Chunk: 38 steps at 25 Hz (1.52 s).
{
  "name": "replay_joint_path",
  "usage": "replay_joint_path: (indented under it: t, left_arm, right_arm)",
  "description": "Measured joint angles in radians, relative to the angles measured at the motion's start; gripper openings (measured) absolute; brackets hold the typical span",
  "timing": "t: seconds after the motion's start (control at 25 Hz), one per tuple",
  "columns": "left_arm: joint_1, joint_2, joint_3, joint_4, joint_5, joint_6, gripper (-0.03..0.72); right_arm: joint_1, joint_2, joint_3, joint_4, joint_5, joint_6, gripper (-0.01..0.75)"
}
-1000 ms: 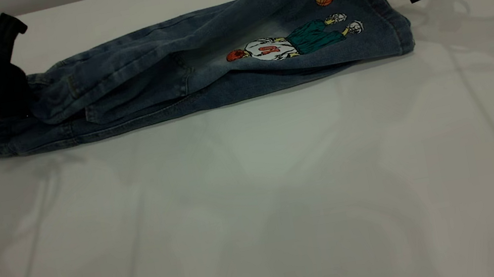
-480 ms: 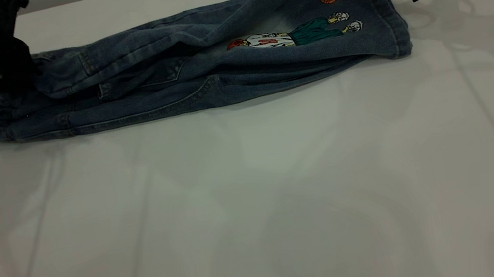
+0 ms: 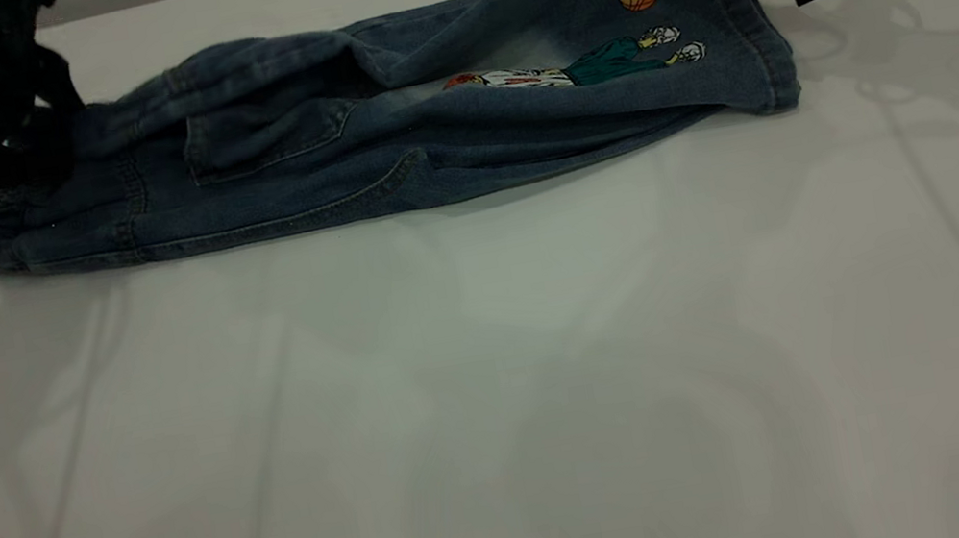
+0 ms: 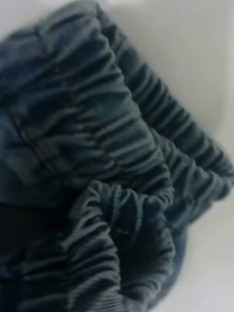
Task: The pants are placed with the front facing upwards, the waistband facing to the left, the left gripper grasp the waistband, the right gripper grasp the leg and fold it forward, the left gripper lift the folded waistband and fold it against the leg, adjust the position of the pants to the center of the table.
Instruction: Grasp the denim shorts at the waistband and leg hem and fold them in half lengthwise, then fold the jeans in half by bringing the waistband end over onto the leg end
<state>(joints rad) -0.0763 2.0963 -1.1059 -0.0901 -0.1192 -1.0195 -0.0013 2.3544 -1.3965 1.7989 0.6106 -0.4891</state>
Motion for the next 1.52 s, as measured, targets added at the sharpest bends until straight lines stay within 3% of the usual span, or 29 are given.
replay_joint_path:
  t: [0.28, 0.6, 0.76, 1.04, 1.2, 1.32, 1.52]
  left_arm:
    - [0.0, 0.0, -0.001, 0.062, -0.04, -0.016, 0.428]
    - [0.0, -0.004, -0.053, 0.348, -0.008, 0.047, 0.428]
    - [0.0, -0.016, -0.081, 0.463, 0.091, 0.1, 0.428]
    - [0.001, -0.124, -0.087, 0.607, 0.404, 0.208, 0.428]
    - [0.027, -0.184, -0.087, 0.576, 0.578, 0.379, 0.428]
    - [0.072, -0.19, -0.088, 0.467, 0.631, 0.532, 0.428]
    - [0.185, -0.19, -0.088, 0.076, 0.646, 0.863, 0.428]
  right_arm:
    - [-0.001, 0.0, 0.0, 0.0, -0.001, 0.026, 0.15]
    - [-0.002, 0.001, -0.031, 0.0, 0.025, -0.073, 0.438]
    - [-0.002, 0.001, -0.037, 0.0, 0.104, -0.137, 0.522]
    - [-0.004, 0.001, -0.037, -0.004, 0.281, -0.295, 0.53]
    - [-0.004, 0.001, -0.037, -0.004, 0.304, -0.318, 0.53]
    - [-0.004, 0.001, -0.037, -0.004, 0.313, -0.327, 0.53]
    - [-0.004, 0.001, -0.037, -0.004, 0.333, -0.354, 0.53]
